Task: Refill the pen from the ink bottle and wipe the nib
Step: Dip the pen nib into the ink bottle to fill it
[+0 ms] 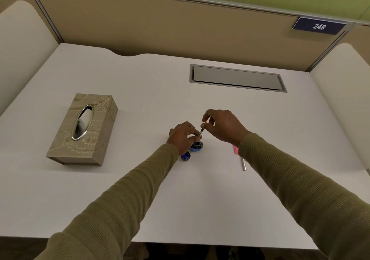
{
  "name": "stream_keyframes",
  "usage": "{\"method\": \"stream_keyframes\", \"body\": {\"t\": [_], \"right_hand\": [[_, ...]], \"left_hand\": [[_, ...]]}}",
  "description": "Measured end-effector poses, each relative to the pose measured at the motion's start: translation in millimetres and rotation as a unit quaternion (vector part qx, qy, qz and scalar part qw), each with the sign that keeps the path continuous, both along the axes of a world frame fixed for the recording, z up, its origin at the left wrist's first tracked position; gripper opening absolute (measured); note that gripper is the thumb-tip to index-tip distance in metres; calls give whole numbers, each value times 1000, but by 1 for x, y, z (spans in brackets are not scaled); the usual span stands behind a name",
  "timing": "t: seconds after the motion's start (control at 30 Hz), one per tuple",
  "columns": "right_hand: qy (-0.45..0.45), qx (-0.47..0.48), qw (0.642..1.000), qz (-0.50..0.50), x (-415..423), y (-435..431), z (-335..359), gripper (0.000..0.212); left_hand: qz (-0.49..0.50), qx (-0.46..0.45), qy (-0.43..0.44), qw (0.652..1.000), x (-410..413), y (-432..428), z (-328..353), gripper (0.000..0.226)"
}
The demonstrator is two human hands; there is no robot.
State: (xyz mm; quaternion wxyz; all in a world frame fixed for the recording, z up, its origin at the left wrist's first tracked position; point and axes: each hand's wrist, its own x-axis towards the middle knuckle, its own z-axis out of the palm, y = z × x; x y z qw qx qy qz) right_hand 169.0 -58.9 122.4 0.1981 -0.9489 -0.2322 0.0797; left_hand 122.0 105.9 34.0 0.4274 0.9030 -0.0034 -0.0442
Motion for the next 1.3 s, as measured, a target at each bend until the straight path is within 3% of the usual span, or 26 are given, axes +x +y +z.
{"method": "stream_keyframes", "body": {"t": [0.43, 1.1, 1.3], "right_hand": [[16, -5, 1000, 21, 3, 1, -2, 9], [12, -13, 1000, 17, 2, 2, -2, 20], [8, -25, 999, 36, 1, -1, -2, 10]], "left_hand": [[-1, 5, 5, 1000, 0, 2, -5, 11], [20, -30, 14, 999, -3, 4, -3, 8], [17, -27, 15, 999, -2, 4, -2, 10]]}}
